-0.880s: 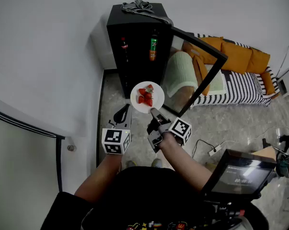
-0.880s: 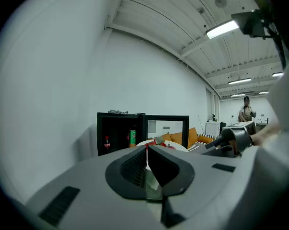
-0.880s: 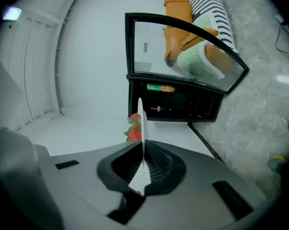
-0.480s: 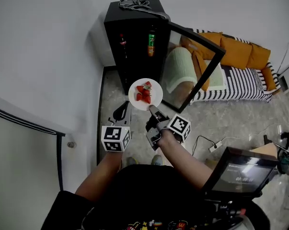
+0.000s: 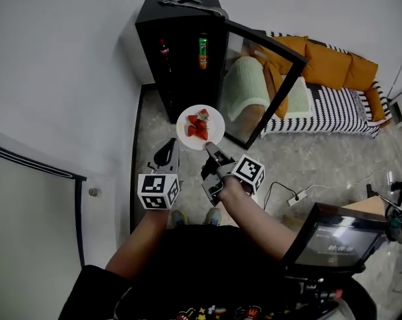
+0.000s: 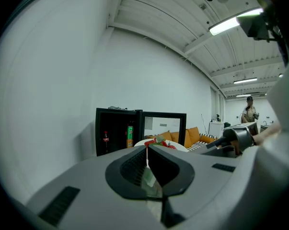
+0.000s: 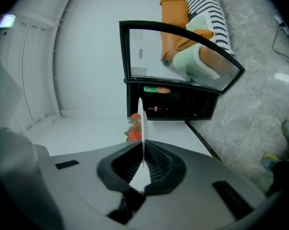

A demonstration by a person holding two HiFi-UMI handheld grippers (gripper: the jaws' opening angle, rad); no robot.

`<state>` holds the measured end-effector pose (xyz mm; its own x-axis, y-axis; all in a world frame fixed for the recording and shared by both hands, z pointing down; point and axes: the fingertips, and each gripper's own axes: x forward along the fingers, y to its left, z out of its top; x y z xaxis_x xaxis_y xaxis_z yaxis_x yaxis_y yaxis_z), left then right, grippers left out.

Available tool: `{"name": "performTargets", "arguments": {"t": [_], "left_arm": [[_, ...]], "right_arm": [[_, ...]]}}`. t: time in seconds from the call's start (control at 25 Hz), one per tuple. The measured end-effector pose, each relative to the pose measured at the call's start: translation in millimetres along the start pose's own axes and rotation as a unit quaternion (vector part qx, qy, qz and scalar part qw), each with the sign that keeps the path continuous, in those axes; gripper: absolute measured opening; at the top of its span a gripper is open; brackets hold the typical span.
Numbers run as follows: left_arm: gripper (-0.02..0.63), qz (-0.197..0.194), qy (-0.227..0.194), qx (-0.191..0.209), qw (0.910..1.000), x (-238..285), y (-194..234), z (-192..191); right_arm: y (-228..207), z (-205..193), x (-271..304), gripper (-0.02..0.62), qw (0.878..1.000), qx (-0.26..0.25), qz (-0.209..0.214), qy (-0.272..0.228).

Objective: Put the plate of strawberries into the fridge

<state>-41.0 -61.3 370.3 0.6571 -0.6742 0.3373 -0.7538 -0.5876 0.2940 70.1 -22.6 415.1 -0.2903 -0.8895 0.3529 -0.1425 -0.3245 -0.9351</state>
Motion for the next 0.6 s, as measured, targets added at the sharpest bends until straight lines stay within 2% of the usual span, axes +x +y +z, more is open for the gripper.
{"name": "performTargets", "arguments": {"t": [0.2, 0.4, 0.6], "left_arm": [[0.011, -0.004, 0.005, -0.013, 0.9999, 20, 18, -14], [0.011, 0.005, 0.004, -0.006, 1.0000, -3, -7, -16], [0.011, 0.002, 0.006, -0.014, 0.9999, 20, 34, -21]], "right_arm": [[-15, 4, 25, 0.018, 1.000, -0.001, -0.012, 0.003], [-21, 5, -4, 0.018, 1.000, 0.006, -0.008, 0.005], [-31, 6, 38, 0.018, 1.000, 0.007, -0.018, 0.002]]}}
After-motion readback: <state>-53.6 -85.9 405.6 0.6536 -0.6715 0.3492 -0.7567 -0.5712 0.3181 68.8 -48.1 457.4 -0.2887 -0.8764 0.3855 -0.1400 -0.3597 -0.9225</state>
